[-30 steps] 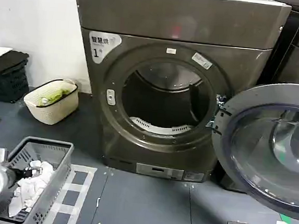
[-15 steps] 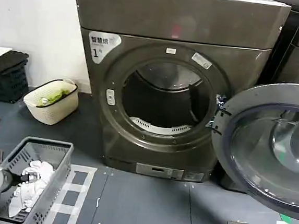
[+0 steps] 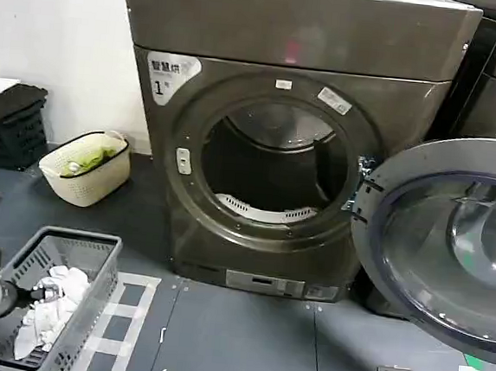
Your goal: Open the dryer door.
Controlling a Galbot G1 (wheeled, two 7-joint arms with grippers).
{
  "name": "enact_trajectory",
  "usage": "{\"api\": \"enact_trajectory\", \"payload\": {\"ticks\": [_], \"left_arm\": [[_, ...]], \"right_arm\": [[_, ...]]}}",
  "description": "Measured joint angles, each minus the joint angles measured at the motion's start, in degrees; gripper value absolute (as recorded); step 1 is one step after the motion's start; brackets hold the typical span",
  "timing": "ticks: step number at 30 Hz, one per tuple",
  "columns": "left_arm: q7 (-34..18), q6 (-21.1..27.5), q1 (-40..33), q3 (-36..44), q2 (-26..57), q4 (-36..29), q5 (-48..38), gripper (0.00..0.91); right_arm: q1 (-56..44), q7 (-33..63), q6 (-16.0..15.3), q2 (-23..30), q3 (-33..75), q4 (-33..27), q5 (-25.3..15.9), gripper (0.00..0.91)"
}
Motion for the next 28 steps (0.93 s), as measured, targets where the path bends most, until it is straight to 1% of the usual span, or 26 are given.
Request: {"api": "enact_trajectory", "payload": {"ticks": [13, 28], "left_arm": [[-0.3, 0.0, 0.3, -2.1, 0.1, 2.3, -2.6, 0.907], [-0.3, 0.0, 0.4, -2.4, 0.0, 3.0, -2.6, 0.907]], "right_arm": [[0.1, 0.1, 0.8, 0.3, 0.4, -0.5, -0.3, 0.907], [0.0, -0.2, 1.4, 0.5, 0.2, -1.2, -0.7, 0.907]]}}
